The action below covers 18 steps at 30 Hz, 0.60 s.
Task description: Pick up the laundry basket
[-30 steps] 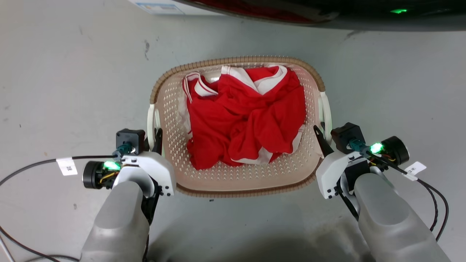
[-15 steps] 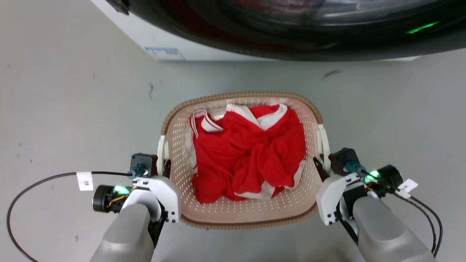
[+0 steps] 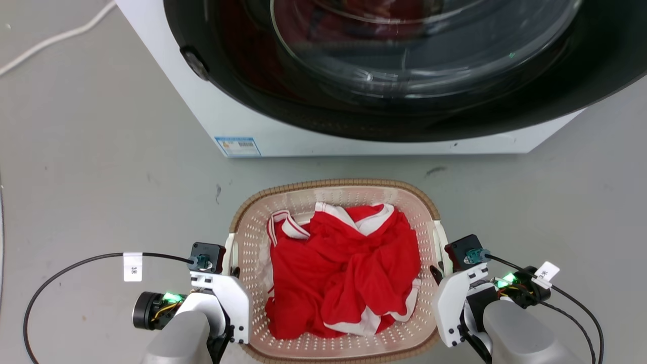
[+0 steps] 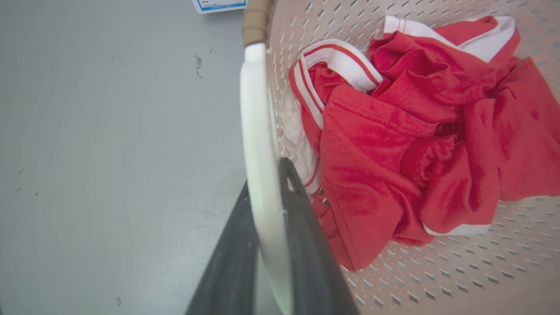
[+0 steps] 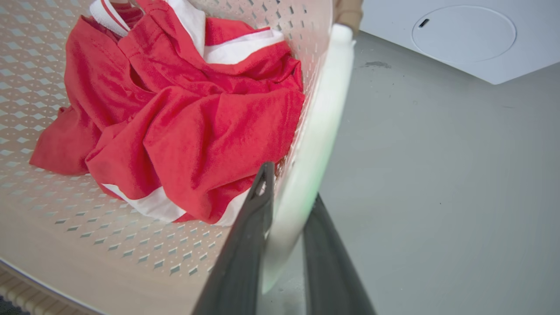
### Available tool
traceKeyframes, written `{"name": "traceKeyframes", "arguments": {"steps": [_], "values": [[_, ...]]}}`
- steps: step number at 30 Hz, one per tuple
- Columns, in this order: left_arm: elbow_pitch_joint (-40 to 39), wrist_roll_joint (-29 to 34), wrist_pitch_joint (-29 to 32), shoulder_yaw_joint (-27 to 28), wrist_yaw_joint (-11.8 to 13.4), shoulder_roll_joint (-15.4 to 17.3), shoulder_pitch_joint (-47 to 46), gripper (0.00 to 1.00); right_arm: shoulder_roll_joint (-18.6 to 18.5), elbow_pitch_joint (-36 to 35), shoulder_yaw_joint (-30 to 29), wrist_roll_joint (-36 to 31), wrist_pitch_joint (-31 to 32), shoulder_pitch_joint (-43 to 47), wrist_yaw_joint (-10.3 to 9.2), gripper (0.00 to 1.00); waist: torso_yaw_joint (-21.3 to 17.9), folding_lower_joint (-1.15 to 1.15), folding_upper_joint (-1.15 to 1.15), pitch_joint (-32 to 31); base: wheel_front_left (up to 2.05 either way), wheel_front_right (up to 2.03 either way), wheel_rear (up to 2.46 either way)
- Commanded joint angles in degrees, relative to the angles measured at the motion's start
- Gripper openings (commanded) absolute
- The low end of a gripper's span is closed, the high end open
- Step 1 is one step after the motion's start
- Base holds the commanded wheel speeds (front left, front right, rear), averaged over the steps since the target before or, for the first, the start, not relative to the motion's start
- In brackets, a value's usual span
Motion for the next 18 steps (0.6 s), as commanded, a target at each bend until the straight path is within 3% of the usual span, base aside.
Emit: {"name": "traceKeyframes", "arguments": {"steps": [1,18], "values": [[-0.38,-0.64,0.39,-1.17,-0.52,-1.02,0.67,0.00,1.22,-0.36,1.18,0.81,0.42,0.16,0.19,0.00,-0.16,0.01,0.00,-2.12,0.00,0.00,0.00],[-3.10,-12.55,11.19,-11.70,-0.54,0.23,4.48,0.00,1.28,1.57,8.42,9.44,6.06,2.84,0.19,0.00,0.13,0.01,0.00,-13.08,0.00,0.00,0.00]]}}
